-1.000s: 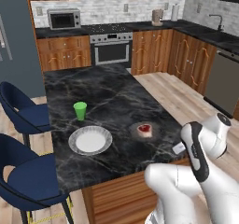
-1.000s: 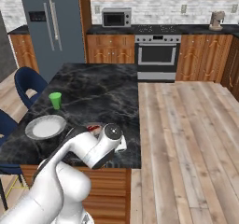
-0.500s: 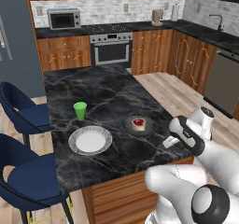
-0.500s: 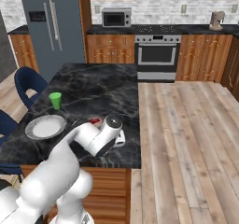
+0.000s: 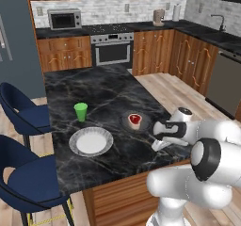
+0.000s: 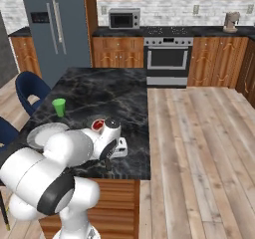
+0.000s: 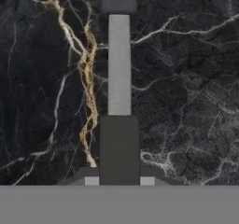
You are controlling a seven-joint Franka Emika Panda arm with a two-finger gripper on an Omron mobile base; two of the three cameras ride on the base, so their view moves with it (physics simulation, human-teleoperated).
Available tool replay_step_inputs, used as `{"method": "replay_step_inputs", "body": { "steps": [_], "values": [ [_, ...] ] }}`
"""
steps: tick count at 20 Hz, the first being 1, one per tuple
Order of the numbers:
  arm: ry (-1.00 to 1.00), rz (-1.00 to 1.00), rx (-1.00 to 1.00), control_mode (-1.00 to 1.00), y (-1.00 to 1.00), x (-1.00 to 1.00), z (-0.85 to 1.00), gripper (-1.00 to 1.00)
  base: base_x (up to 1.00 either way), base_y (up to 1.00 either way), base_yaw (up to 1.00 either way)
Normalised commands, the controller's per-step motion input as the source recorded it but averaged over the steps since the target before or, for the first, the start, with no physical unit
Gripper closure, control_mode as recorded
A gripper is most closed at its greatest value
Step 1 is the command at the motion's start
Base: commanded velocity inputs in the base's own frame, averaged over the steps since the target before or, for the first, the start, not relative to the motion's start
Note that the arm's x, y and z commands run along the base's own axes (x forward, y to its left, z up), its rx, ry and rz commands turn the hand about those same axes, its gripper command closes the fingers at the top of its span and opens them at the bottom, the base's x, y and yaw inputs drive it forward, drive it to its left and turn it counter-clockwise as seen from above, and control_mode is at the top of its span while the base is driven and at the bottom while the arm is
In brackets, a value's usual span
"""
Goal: Pick up the pan with the steak in it and place it on the dining table. Then place the steak on the plate.
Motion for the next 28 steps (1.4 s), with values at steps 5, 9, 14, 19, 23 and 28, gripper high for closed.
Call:
{"method": "replay_step_inputs", "body": {
  "steps": [5,9,14,19,23,28],
  "values": [
    [0.07,0.03,-0.04,-1.0,-0.01,-0.39,-0.33,1.0,0.0,0.0,0.0],
    [0.0,0.0,0.0,-1.0,0.0,0.0,0.0,-1.0,0.0,0.0,0.0],
    [0.02,-0.02,0.01,-1.0,0.0,-0.05,0.05,-1.0,0.0,0.0,0.0],
    [0.06,-0.07,0.04,-1.0,0.0,-0.13,0.3,-1.0,0.0,0.0,0.0],
    [0.06,-0.08,0.06,-1.0,0.02,-0.12,0.54,-1.0,0.0,0.0,0.0],
    [0.03,-0.13,0.08,-1.0,0.2,-0.12,0.54,-1.0,0.0,0.0,0.0]
  ]
}}
